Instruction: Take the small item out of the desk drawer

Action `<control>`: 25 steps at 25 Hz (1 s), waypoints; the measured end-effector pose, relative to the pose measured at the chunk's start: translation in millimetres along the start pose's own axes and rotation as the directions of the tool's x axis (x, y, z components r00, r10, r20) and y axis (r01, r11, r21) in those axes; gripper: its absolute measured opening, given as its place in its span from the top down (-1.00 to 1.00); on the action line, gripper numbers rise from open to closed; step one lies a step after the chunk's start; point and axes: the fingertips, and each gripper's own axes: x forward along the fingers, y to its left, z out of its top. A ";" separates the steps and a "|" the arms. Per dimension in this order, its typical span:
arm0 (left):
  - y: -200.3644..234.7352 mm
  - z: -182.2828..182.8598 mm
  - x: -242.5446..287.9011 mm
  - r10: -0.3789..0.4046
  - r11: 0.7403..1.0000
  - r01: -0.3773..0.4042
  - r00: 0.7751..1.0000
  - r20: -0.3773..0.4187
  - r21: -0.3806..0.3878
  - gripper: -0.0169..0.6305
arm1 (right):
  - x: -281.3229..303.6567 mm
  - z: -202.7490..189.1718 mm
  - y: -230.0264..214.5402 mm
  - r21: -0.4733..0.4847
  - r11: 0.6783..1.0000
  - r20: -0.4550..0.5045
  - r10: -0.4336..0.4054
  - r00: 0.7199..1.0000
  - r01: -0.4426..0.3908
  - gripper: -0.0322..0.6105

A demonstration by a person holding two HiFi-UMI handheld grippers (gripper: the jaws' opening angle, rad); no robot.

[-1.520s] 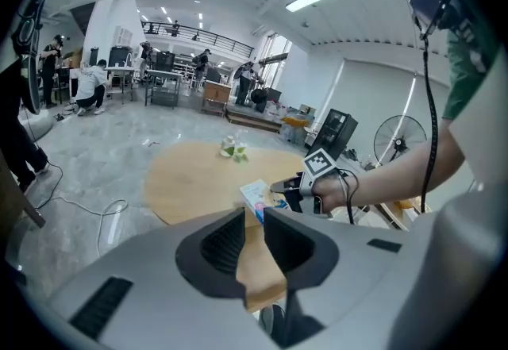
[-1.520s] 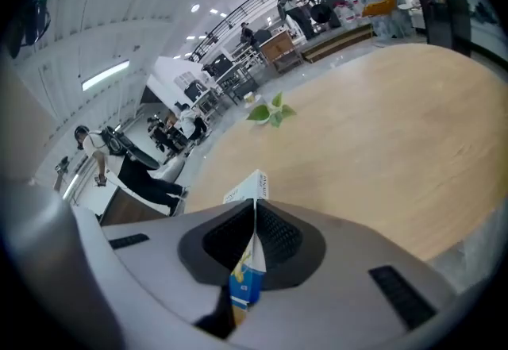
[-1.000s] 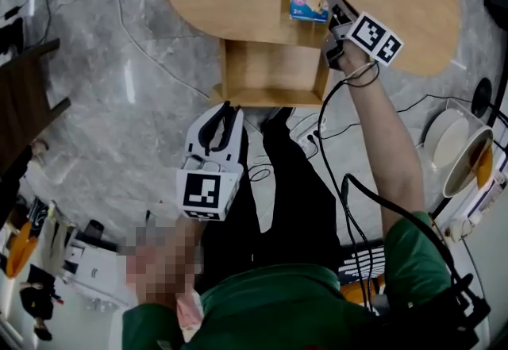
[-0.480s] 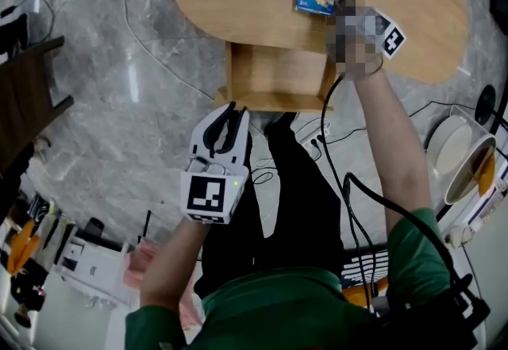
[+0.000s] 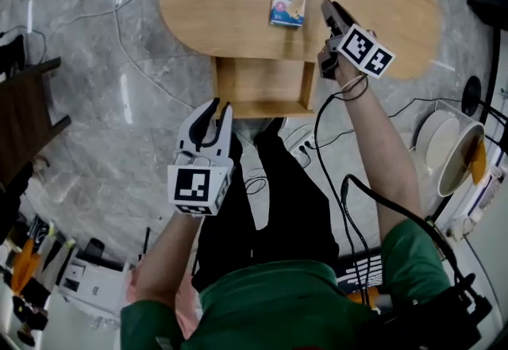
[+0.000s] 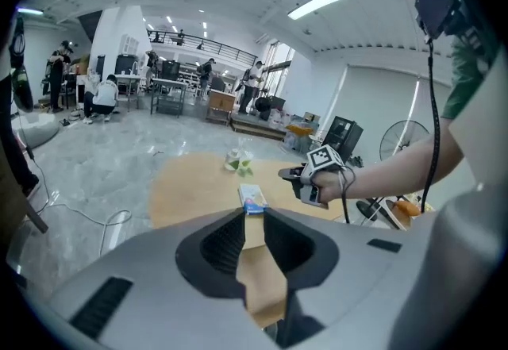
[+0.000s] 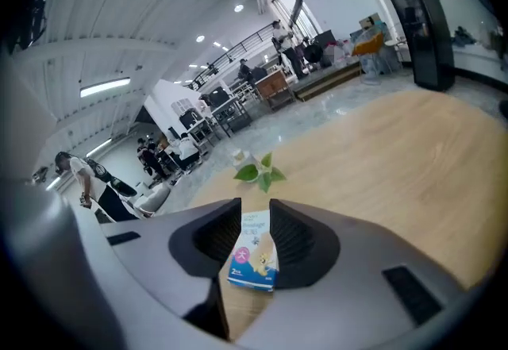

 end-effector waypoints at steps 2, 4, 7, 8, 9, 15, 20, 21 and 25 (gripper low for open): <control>-3.2 26.5 -5.8 -0.001 1.000 0.000 0.999 0.033 0.018 0.68 | -30.5 27.2 19.9 -0.034 0.999 0.042 0.010 0.999 -0.009 0.54; -7.1 57.9 -13.3 0.000 0.999 -0.003 0.997 0.078 0.038 0.68 | -64.9 57.2 40.5 -0.069 0.998 0.094 0.019 0.995 -0.012 0.56; -17.7 113.3 -34.4 0.007 0.997 -0.018 0.989 0.146 0.074 0.68 | -125.4 101.1 73.7 -0.102 0.995 0.169 0.038 0.985 -0.021 0.59; -21.7 132.7 -43.9 0.010 0.996 -0.024 0.986 0.168 0.083 0.68 | -147.8 115.6 85.1 -0.106 0.994 0.194 0.043 0.980 -0.023 0.61; -25.6 152.1 -54.2 0.013 0.995 -0.031 0.981 0.192 0.090 0.68 | -170.9 129.9 96.5 -0.108 0.994 0.220 0.048 0.974 -0.025 0.62; -52.8 267.2 -127.4 0.010 0.987 -0.065 0.938 0.347 0.147 0.68 | -306.7 203.7 176.5 -0.156 0.987 0.366 0.100 0.925 -0.045 0.71; -90.6 336.0 -180.7 -0.030 0.981 -0.068 0.876 0.482 0.184 0.68 | -402.4 248.8 230.3 -0.232 0.971 0.485 0.173 0.857 -0.064 0.74; -96.6 345.1 -190.0 -0.041 0.979 -0.065 0.864 0.502 0.191 0.68 | -417.4 253.7 239.2 -0.250 0.967 0.502 0.180 0.846 -0.057 0.74; -122.6 382.8 -231.7 -0.095 0.970 -0.053 0.817 0.569 0.238 0.68 | -475.2 274.7 277.6 -0.347 0.938 0.564 0.204 0.800 0.006 0.77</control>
